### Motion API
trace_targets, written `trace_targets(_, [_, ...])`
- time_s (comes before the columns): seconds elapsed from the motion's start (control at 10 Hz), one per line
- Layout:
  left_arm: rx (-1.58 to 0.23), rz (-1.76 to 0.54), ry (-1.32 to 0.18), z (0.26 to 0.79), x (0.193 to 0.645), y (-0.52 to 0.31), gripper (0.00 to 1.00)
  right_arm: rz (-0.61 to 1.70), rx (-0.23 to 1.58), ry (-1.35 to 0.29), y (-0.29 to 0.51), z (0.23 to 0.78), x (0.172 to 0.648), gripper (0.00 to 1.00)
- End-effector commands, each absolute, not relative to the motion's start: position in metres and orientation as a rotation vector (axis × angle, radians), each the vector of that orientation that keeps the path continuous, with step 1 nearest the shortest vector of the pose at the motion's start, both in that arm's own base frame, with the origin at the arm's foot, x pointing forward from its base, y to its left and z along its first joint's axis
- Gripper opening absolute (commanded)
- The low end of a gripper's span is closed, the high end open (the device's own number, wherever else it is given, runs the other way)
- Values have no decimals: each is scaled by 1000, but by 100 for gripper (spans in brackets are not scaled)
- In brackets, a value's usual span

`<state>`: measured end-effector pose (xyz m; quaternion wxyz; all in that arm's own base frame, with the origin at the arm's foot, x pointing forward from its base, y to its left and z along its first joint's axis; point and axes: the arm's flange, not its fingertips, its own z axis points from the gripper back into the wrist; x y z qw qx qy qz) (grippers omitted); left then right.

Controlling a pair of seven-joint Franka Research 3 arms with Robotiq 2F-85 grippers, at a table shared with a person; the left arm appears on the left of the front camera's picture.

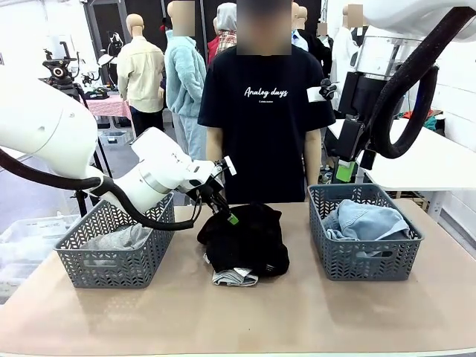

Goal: Sort the tops and bottoms.
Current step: Lift clothes from the center of the table with your left hand.

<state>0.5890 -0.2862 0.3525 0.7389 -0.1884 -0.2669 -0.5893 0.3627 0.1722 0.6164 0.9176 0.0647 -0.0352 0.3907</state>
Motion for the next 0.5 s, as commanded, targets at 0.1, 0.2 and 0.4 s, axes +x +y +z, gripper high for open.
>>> trace_targets(0.1, [-465,-1249,-579,355,590,-284,0,804,126,-64,170,616,360,100])
trace_targets(0.2, [-500,-1242,-591,358,586,-286,0,804,126,-64,170,616,360,100])
trace_targets(0.4, [-538,-1293,-629,385,560,-304,0,804,126,-64,170,616,360,100])
